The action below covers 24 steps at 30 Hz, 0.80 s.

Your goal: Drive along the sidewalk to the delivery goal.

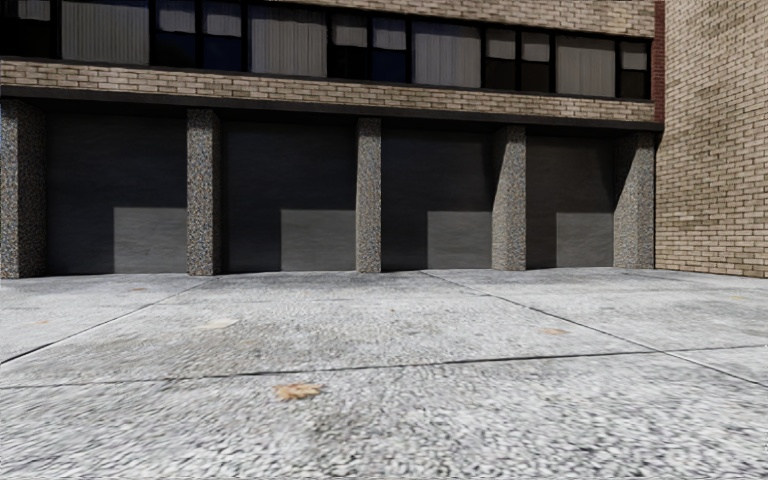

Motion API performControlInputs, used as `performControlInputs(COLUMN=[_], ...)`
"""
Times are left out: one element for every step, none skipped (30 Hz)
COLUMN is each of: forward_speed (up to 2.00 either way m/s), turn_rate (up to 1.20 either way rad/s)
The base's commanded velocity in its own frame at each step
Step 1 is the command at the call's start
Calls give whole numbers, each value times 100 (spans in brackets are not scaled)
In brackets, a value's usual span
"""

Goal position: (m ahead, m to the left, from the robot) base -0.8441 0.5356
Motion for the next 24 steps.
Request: performControlInputs(forward_speed=[0,0,0,0,0,0,0,0,0,0,0,0,0,0,0,0,0,0,0,0,0,0,0,0], turn_rate=[0,0,0,0,0,0,0,0,0,0,0,0,0,0,0,0,0,0,0,0,0,0,0,0])
